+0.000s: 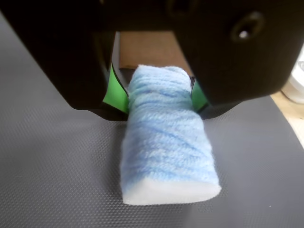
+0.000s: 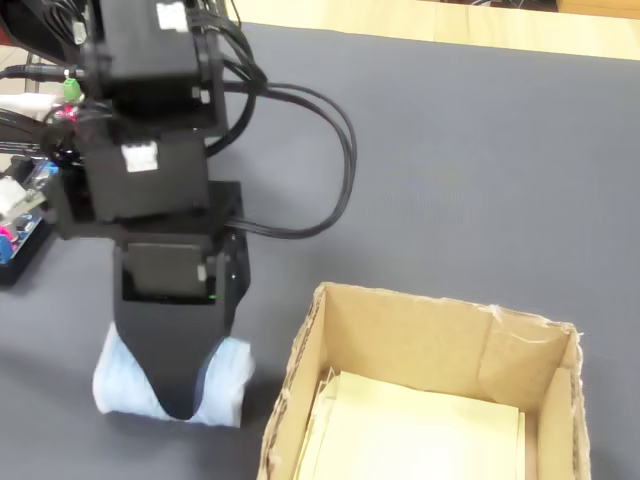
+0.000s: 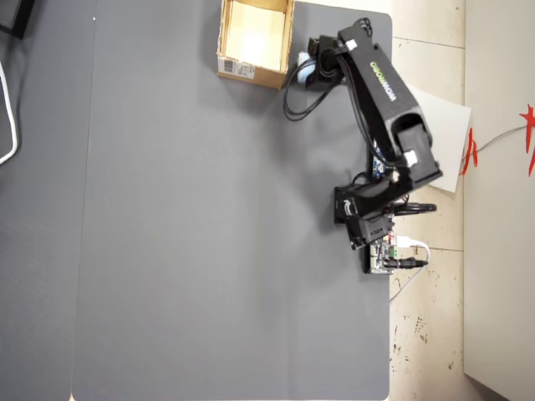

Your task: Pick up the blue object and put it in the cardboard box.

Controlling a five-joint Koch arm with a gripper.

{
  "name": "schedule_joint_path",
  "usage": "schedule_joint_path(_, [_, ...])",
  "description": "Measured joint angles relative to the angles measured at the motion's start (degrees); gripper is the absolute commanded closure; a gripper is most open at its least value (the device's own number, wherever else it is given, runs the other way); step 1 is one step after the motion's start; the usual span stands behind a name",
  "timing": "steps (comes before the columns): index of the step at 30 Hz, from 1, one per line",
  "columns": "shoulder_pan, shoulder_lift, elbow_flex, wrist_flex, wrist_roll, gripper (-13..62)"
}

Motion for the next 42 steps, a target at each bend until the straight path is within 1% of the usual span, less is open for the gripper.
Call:
schedule_joint_path(4, [-0.09, -0.97, 1.32, -2.90, -0.88, 26.2])
schedule_joint_path(5, [-0.09, -0.97, 1.67, -3.34, -0.97, 27.9])
schedule_joint_path(8, [-0.26, -0.88, 2.46, -4.57, -1.23, 43.1])
schedule_joint_path(9, [-0.26, -0.62, 3.52, -5.98, -1.58, 45.7])
schedule_joint_path(10, [-0.18, -0.26, 4.48, -7.91, -1.85, 46.5])
schedule_joint_path(14, [-0.44, 2.37, 7.65, -13.01, -2.55, 46.5])
schedule_joint_path(15, [-0.70, 4.75, 10.90, -16.44, -2.55, 46.5])
schedule_joint_path(21, [-1.67, 12.83, 19.25, -26.28, -0.53, 46.5])
schedule_joint_path(25, [-1.85, 18.46, 25.40, -35.16, 4.13, 46.5])
schedule_joint_path(26, [-1.93, 20.92, 28.83, -40.17, 6.59, 46.4])
schedule_joint_path(31, [-2.55, 24.79, 34.89, -49.39, 10.90, 46.4])
schedule_joint_path(32, [-3.08, 26.54, 37.18, -53.79, 12.66, 46.4])
schedule_joint_path(37, [-4.83, 29.71, 38.94, -64.07, 14.94, 46.4])
schedule_joint_path(38, [-6.06, 30.23, 38.94, -68.29, 15.64, 46.4])
schedule_joint_path(42, [-9.67, 30.32, 38.94, -74.00, 17.14, 46.4])
